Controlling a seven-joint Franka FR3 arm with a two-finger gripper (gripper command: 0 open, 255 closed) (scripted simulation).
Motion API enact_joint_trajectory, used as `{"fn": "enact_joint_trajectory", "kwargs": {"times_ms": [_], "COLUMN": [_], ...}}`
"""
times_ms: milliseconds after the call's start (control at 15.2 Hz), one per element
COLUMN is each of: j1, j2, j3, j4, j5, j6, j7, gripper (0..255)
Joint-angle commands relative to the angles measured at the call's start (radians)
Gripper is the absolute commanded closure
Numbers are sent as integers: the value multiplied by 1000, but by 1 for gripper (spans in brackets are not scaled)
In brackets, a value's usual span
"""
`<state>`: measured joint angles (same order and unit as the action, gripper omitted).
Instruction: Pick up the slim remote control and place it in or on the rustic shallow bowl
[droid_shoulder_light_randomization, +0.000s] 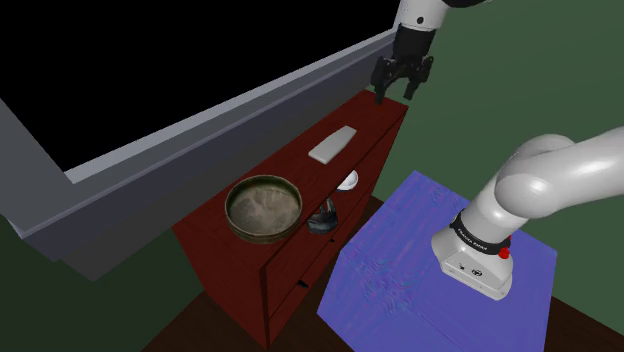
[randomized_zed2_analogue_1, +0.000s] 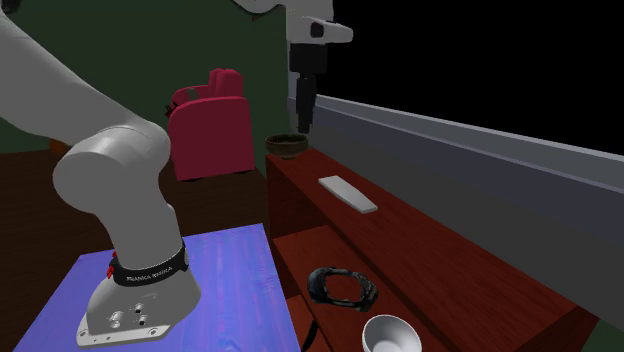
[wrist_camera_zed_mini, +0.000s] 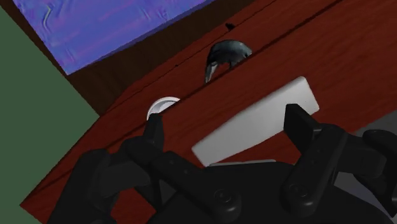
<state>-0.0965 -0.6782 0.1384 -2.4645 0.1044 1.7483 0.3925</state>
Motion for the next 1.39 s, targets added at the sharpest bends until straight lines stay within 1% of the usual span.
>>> {"fn": "enact_joint_trajectory", "kwargs": {"times_ms": [0,264,462,660,858,1320], "j1": [-27,-90,-143,-200,-253,-260], "j2": [43,159,262,376,489,558], "j3": [57,154,221,278,320,334], "j4": [-22,-32,-22,0,29,-12], "j5": [34,71,77,57,13,-16], "j6": [75,216,320,420,507,611], "j7": [159,441,654,873,1089,1112], "gripper": [0,0,0,0,0,0]}}
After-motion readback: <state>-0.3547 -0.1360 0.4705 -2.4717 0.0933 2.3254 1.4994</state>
